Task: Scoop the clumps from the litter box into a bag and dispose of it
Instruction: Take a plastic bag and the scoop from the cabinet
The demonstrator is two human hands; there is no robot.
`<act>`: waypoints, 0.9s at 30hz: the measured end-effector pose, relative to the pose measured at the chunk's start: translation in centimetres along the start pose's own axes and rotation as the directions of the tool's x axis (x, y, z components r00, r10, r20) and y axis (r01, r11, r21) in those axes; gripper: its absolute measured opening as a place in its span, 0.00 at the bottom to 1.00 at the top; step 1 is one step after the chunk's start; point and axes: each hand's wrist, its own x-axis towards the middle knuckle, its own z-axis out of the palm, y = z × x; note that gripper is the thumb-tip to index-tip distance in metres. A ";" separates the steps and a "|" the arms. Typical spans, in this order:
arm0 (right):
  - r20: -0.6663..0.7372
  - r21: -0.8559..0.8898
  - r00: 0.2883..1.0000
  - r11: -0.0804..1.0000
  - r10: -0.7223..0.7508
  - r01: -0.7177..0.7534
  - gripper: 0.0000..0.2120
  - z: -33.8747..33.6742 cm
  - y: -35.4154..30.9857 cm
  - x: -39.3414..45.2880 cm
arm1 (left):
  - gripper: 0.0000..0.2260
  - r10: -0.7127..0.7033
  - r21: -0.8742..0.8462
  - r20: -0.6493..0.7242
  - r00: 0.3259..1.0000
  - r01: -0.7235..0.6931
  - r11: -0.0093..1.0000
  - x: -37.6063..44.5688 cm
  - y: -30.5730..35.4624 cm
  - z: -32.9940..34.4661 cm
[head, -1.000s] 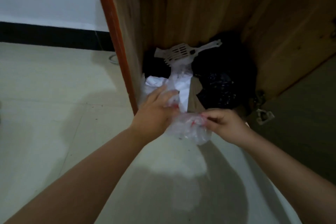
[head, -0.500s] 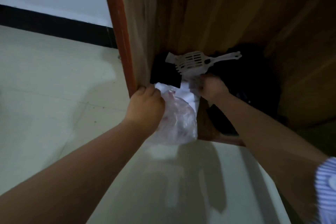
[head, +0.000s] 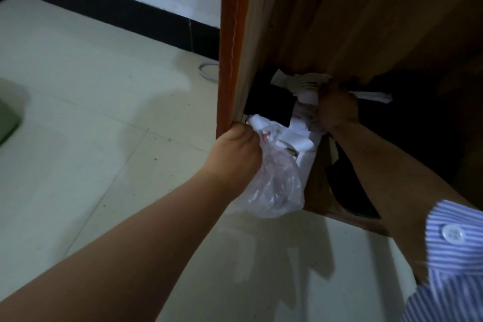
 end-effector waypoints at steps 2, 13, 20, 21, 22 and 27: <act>-0.123 -0.030 0.988 0.996 -0.091 0.088 0.14 -2.0 -0.2 -1.4 | 0.03 0.099 0.044 0.058 0.993 -0.102 0.994 -0.3 -0.4 -0.5; -0.835 -0.001 0.510 0.927 -0.207 0.375 0.11 -5.2 -0.4 -16.4 | 0.09 -0.230 -0.599 -0.053 0.972 0.154 0.786 -3.4 -0.4 -4.8; -0.591 0.233 0.716 0.772 -0.371 0.591 0.18 -8.7 -4.3 -25.5 | 0.24 -0.121 -0.497 -0.273 0.954 -0.032 0.867 -11.6 -3.9 -4.2; -0.514 0.324 0.755 0.723 -0.407 0.610 0.19 -9.1 -5.7 -26.7 | 0.20 -0.120 -0.490 -0.299 0.947 -0.045 0.870 -12.8 -4.5 -4.0; -0.453 0.418 0.782 0.672 -0.429 0.611 0.20 -9.5 -7.1 -27.6 | 0.16 -0.129 -0.485 -0.329 0.935 -0.050 0.873 -14.0 -5.2 -3.8; -0.243 0.629 0.849 0.591 -0.468 0.506 0.24 -10.9 -15.3 -29.0 | 0.14 -0.280 -0.483 -0.327 0.903 0.095 0.870 -21.6 -11.0 -1.1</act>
